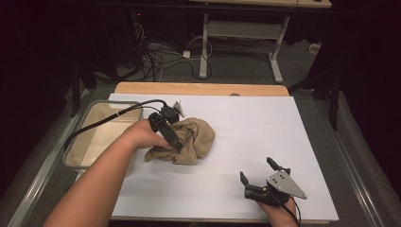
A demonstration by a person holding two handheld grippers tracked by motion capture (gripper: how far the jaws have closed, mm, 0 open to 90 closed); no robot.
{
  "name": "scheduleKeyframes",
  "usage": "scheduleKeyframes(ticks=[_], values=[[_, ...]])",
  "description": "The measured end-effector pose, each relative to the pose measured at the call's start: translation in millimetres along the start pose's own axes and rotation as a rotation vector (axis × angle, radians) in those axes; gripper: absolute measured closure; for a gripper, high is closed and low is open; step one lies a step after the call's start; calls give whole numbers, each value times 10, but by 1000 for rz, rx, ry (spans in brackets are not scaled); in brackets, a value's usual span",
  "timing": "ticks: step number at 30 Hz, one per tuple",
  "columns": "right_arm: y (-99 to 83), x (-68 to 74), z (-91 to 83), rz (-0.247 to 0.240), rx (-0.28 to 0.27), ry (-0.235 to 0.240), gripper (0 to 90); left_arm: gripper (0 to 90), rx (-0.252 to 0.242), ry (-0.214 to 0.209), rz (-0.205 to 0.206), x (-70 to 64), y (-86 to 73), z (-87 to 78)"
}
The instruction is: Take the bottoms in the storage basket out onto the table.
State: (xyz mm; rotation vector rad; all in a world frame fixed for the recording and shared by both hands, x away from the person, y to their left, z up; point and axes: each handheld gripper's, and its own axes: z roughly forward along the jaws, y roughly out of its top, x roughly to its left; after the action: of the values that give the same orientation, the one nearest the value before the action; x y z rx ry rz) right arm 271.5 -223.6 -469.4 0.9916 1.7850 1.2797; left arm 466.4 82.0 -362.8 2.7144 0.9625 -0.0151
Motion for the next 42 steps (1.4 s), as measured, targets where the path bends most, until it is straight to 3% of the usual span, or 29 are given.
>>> scheduleKeyframes(ticks=[13,17,22,31,34,40,42], values=[[14,6,-5,-4,-2,0,16,0,51,-9,-22,3,-320,-86],[22,1,-13,-3,-6,-6,16,0,80,-11,-27,-5,-456,-42],[12,-19,-13,-2,-3,-8,16,0,68,-19,-29,-36,-569,-2],[10,-20,-20,1,-3,-10,16,0,75,-26,-54,-30,-763,238],[9,-20,-15,0,-2,-10,16,0,42,-26,-64,-43,-789,300],[0,3,3,1,2,0,16,0,-120,-26,-88,-129,-856,373],[0,0,-4,2,0,-1,16,0,-203,2,-89,-172,-892,412]])
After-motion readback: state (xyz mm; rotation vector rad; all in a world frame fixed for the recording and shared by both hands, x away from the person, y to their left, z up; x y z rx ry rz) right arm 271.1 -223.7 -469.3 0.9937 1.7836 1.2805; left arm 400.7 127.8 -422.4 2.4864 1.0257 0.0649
